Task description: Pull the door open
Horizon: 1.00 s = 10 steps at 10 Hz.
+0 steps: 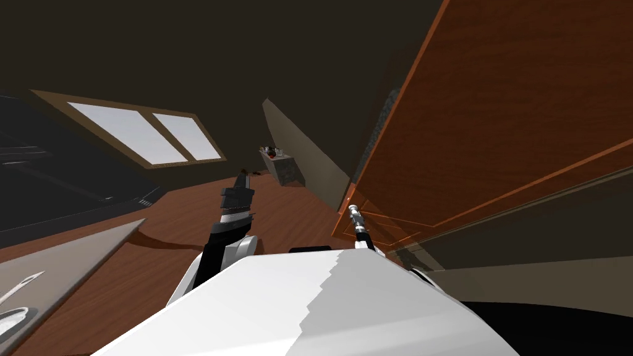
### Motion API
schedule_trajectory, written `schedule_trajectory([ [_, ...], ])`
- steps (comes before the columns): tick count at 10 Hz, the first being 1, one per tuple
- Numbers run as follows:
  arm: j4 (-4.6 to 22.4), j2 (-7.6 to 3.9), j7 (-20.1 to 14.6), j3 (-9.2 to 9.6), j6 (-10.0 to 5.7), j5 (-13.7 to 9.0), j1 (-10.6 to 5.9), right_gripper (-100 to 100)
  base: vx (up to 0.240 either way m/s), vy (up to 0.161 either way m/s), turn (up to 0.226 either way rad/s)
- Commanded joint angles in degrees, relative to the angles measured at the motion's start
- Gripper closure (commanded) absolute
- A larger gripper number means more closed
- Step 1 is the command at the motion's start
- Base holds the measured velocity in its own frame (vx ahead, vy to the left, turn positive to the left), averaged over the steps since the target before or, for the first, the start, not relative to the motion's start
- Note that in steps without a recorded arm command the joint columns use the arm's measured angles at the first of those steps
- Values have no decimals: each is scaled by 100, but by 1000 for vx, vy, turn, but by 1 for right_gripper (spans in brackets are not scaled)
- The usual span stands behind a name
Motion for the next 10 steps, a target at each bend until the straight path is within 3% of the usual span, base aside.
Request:
schedule_trajectory([
  [1, -72, -71, -93, 107, -37, 45, 69, 100, -220, -34, 85],
  [6, -244, -338, -476, 523, -201, 215, 265, 100, -245, -32, 87],
  [7, -204, -311, -434, 482, -193, 203, 225, 100, -109, 4, 5],
  [10, -236, -462, -652, 695, -368, 310, 358, 100, -150, -33, 73],
])
